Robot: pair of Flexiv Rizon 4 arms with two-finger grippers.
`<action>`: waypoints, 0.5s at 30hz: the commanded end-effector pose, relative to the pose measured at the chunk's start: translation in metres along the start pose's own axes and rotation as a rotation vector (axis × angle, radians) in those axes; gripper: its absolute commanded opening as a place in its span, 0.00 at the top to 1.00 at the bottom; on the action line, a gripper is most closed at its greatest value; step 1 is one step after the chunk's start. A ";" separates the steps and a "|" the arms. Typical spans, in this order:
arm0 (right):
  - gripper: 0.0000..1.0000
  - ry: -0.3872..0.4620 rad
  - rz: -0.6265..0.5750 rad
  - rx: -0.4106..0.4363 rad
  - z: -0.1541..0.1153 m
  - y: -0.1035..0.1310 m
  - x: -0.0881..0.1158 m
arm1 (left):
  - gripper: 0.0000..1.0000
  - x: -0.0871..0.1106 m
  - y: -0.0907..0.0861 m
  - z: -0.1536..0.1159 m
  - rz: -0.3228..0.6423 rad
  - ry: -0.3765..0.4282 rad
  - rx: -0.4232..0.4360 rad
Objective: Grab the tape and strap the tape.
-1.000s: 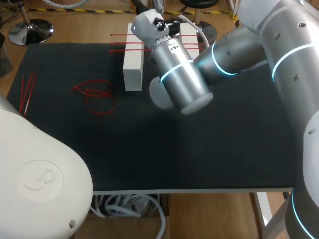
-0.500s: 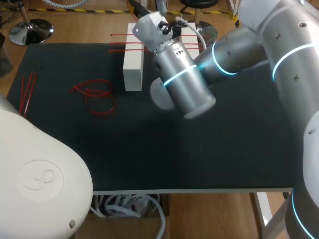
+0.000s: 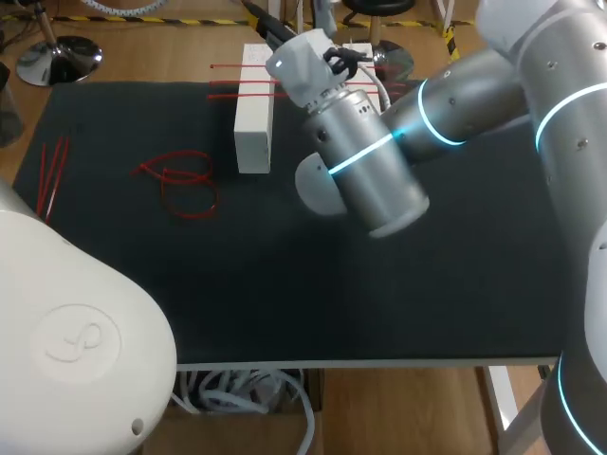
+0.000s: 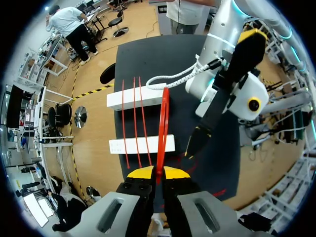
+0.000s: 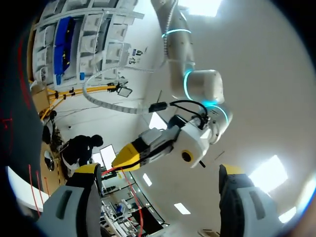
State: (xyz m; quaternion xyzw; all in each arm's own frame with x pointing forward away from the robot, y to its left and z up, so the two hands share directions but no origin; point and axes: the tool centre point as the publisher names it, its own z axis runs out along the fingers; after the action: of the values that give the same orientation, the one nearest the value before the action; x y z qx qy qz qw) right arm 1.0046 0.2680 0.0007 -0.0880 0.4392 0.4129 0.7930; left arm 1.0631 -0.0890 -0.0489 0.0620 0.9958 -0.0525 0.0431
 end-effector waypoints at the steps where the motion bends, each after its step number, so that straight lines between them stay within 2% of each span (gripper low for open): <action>1: 0.00 -0.046 0.060 0.012 -0.003 -0.004 -0.024 | 1.00 -0.001 0.000 -0.001 -0.001 0.003 -0.003; 5: 0.00 -0.198 0.133 0.084 -0.007 -0.017 -0.038 | 1.00 -0.001 0.000 -0.001 -0.001 0.003 -0.003; 8: 0.00 -0.272 0.214 0.136 -0.012 -0.030 -0.048 | 1.00 -0.001 0.000 -0.001 -0.001 0.003 -0.003; 12: 0.00 -0.319 0.247 0.152 -0.020 -0.038 -0.058 | 1.00 -0.001 0.000 -0.001 -0.001 0.003 -0.003; 15: 0.00 -0.399 0.303 0.135 -0.026 -0.044 -0.072 | 1.00 -0.001 0.000 -0.001 -0.001 0.003 -0.003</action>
State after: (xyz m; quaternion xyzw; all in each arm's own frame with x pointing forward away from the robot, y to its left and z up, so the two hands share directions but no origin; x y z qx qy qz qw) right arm 0.9998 0.1846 0.0368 0.0933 0.3493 0.4970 0.7888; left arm 1.0631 -0.0891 -0.0489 0.0620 0.9958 -0.0524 0.0431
